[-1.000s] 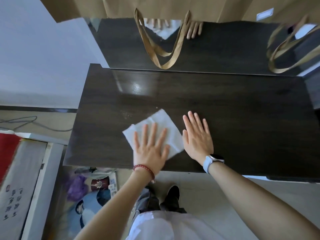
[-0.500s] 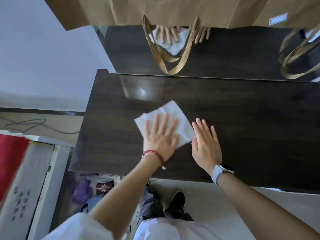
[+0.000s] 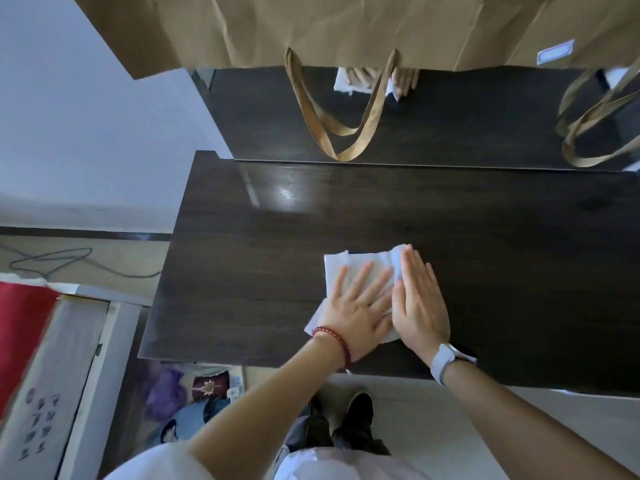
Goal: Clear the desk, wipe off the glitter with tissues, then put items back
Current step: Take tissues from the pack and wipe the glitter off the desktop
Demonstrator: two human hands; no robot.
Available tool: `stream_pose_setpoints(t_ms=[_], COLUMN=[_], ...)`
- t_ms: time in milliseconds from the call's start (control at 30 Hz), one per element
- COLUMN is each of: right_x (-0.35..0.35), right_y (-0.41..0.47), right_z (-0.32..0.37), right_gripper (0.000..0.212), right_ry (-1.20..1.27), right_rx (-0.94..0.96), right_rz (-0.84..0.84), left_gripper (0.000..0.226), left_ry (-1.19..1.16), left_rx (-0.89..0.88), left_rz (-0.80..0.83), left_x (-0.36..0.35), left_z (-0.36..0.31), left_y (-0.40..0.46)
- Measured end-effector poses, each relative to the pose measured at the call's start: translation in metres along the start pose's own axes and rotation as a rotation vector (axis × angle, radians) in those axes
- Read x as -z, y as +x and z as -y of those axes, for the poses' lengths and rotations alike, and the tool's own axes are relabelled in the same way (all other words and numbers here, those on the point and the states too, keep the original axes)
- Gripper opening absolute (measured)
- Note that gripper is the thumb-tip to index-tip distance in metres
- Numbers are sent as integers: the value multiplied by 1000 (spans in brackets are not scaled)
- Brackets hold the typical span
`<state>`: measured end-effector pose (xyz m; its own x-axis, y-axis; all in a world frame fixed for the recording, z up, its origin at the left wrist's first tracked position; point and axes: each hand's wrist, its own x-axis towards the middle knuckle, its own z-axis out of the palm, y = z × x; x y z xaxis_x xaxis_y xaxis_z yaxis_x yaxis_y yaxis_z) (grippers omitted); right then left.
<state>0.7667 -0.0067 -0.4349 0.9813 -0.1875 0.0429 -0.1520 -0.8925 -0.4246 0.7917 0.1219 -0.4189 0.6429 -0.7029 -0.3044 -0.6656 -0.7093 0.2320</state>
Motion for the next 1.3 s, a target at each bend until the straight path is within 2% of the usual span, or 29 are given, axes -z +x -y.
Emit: stream_pose_setpoints(t_ms=[33, 67, 133, 233, 300, 333, 467, 600, 667, 767, 833, 967, 1133, 1233, 1300], right_x=[0, 0, -1, -3, -2, -2, -1, 2, -2, -18, -31, -51, -60, -59, -55], right_y=[0, -1, 0, 1, 1, 1, 1, 0, -8, -24, -32, -35, -32, -33, -37], right_z=[0, -1, -1, 0, 1, 2, 7, 12, 26, 64, 89, 127, 142, 136, 133], right_gripper=[55, 57, 57, 54, 53, 52, 56, 48, 48, 56, 55, 51, 53, 52, 51], right_ry=[26, 37, 28, -19, -107, -156, -250, -282, -269, -265, -254, -264, -281, -138, -9], right_rx=[-4, -7, 0, 2, 14, 25, 13, -10, -26, 32, 53, 84, 27, 39, -26], right_rz=[7, 11, -1, -5, -1, 15, 85, 63, 51, 96, 123, 114, 119, 67, 3], left_gripper=[56, 57, 62, 53, 53, 53, 53, 61, 59, 57, 58, 61, 59, 56, 57], left_ry=[5, 22, 1, -174, -220, -205, -144, -42, -20, -79, -82, -86, -61, -74, -72], left_rx=[-7, 62, 339, 804, 913, 877, 494, 359, 400, 582, 635, 568, 518, 543, 517], left_rz=[-13, -50, -162, -197, -198, -189, -169, -158, -188, -220, -207, -193, -182, -186, -199], left_x=[4, 7, 9, 18, 15, 10, -14, -15, -18, -25, -26, -18, 8, 24, 22], left_z=[13, 35, 88, 145, 133, 114, 32, 42, 64, 112, 147, 192, 233, 239, 225], left_y=[1, -1, -13, -51, -67, -70, -66, -71, -90, -129, -155, -171, -122, -85, -80])
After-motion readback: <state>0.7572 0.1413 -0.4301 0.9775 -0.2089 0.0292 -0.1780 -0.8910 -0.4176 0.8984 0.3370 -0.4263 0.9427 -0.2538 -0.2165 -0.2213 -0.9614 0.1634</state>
